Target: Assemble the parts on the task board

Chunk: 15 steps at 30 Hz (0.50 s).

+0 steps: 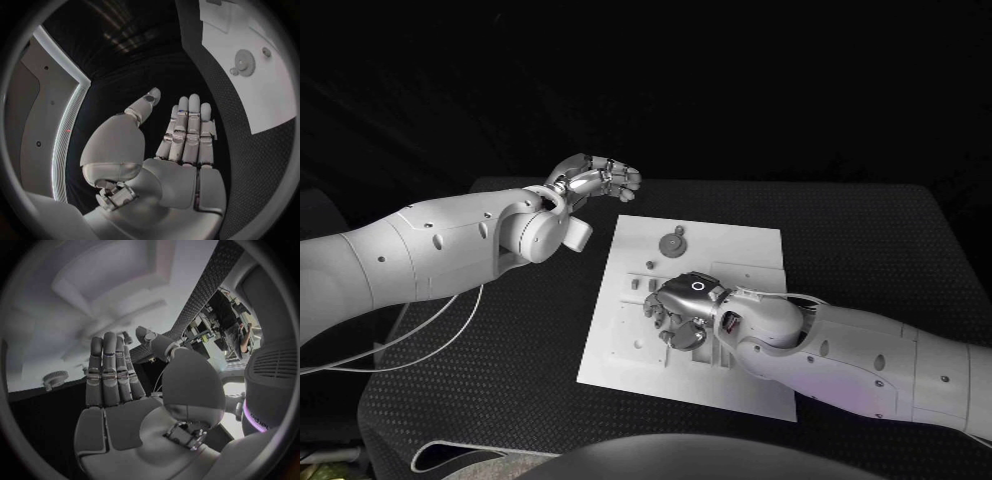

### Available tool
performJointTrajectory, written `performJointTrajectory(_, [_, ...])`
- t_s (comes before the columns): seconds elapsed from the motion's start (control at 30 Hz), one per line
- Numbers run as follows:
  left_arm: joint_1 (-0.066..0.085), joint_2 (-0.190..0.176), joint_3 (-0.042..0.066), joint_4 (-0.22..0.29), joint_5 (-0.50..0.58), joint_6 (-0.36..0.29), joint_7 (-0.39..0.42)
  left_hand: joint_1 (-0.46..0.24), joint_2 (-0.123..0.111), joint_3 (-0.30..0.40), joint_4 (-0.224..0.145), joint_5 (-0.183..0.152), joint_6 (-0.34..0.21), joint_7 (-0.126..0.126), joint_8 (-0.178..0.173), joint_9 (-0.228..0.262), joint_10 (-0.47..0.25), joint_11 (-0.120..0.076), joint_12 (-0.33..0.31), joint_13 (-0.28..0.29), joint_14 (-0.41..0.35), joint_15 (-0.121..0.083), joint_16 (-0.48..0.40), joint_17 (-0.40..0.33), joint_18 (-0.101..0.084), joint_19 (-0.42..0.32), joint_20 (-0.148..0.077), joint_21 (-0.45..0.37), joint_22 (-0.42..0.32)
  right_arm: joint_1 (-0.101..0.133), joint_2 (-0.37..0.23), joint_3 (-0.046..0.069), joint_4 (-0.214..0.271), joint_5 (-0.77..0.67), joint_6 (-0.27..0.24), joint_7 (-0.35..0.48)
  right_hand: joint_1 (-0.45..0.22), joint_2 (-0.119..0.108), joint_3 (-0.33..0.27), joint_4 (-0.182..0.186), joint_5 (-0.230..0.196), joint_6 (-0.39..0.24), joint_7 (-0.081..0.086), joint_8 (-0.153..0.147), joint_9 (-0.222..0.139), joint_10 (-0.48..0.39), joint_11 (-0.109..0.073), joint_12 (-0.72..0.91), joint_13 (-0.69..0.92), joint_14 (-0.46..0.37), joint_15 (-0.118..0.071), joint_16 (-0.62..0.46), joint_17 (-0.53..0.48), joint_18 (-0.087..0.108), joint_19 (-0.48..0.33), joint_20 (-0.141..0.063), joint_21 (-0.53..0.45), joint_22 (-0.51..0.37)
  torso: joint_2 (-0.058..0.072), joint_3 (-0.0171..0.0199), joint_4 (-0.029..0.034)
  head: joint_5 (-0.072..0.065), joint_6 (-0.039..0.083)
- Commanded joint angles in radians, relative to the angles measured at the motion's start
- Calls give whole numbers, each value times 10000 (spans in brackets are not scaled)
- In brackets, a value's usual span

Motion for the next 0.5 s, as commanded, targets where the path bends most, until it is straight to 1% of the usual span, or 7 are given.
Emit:
performJointTrajectory(0.03, [15,-6,9,16,51,75,48,-29,-19,-29,25,-22,-39,1,-64,-15,-72,20,-5,-15,40,15,-48,15,69,37,48,-53,18,50,-117,-19,26,39,-143,-105,-4,-98,-89,-7,-16,-74,-5,-67,-17,-236,226,54,-25,-89,-1,-30,-16,62,-81,17,-51,22,0,4,2,-17,24])
performJointTrajectory(0.17, [15,-12,9,3,51,73,50,-29,-21,-28,26,-23,-43,2,-64,-16,-74,21,-5,-17,40,16,-54,21,69,37,49,-56,20,156,-332,-19,226,39,-272,-129,5,-114,-101,-15,-16,-82,-1,-68,-24,-241,229,54,-26,-96,2,-23,-20,62,-91,22,-52,32,1,2,-5,-27,38])
performJointTrajectory(0.23, [15,-25,9,2,51,73,51,-29,-21,-27,27,-23,-44,3,-64,-16,-74,21,-5,-18,40,16,-56,23,69,37,49,-57,21,249,-429,-16,316,50,-397,-120,5,-125,-111,-18,-23,-81,0,-65,-27,-240,229,57,-26,-98,3,-17,-21,62,-93,25,-50,39,3,0,-1,-60,71])
performJointTrajectory(0.33, [15,-28,8,-19,51,72,51,-28,-22,-27,27,-23,-45,3,-64,-16,-75,21,-4,-19,40,16,-59,27,70,36,49,-59,22,374,-625,11,475,154,-441,-97,15,-136,-116,-22,-43,-73,-3,-58,-30,-231,226,65,-24,-95,0,-4,-23,62,-93,27,-47,50,-1,3,-10,-78,102])
performJointTrajectory(0.4, [15,-23,8,-31,51,77,58,-27,-21,-25,27,-23,-46,4,-64,-16,-75,21,-4,-19,40,16,-61,30,70,36,49,-60,23,508,-881,104,670,336,-503,-31,16,-141,-120,-18,-63,-59,-8,-46,-32,-216,221,77,-21,-89,-4,11,-24,62,-87,28,-41,60,-3,12,-12,-102,149])
performJointTrajectory(0.47, [15,-45,8,-26,51,79,57,-27,-22,-25,27,-23,-47,4,-63,-16,-75,21,-4,-20,40,16,-63,32,70,36,49,-61,24,615,-1121,296,861,698,-500,60,34,-135,-106,-4,-76,-31,-18,-26,-34,-187,209,97,-15,-69,-16,39,-24,62,-68,24,-30,75,2,14,0,-156,195])
performJointTrajectory(0.5, [15,-49,8,-25,51,82,62,-26,-21,-24,27,-22,-47,4,-63,-17,-75,21,-4,-20,40,16,-64,33,70,36,49,-62,24,658,-1253,388,963,835,-475,102,39,-136,-100,10,-82,-16,-23,-15,-35,-171,202,109,-11,-55,-23,55,-24,62,-51,20,-20,84,0,16,-10,-188,230])
